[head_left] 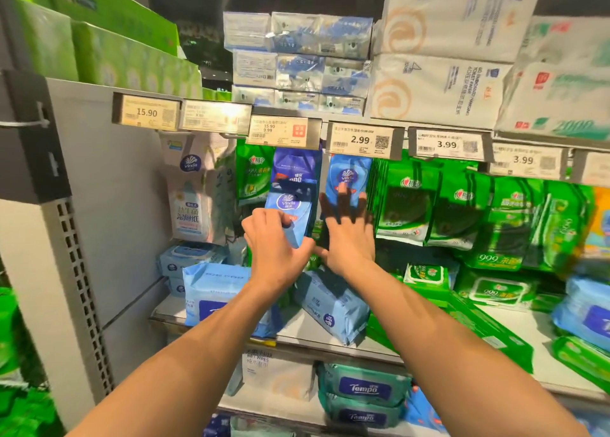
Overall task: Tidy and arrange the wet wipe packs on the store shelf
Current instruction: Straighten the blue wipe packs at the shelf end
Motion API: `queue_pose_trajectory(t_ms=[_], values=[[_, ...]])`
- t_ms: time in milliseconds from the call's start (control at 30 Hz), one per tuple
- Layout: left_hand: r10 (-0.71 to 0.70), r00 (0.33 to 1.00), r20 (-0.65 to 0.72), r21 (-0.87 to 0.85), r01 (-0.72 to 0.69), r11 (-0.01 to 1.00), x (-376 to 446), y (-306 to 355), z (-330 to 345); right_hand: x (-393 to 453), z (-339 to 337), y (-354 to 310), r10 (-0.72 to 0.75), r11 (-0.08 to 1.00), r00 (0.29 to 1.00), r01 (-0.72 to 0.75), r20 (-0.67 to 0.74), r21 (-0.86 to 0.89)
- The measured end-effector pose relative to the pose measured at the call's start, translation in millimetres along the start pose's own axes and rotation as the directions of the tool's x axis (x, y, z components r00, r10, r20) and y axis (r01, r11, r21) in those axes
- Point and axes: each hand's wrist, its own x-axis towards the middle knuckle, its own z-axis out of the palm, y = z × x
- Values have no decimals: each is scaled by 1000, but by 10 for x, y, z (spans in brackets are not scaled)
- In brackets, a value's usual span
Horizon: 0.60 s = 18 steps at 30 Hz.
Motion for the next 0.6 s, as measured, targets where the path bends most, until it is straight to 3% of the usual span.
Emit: queue_pose_trajectory(t_ms=[267, 467, 600], values=[[40, 999, -15, -88, -41, 995, -3, 495, 44, -592, 25, 288, -293, 948, 956, 294, 32, -118], [61, 997, -35, -183, -67, 981, -104, 870, 48, -959, -57, 647, -220, 972, 974, 214, -51, -93], [43, 998, -54, -226, -54, 973, -117, 1070, -29, -1056, -74, 809, -138, 984, 990, 136, -8, -111]])
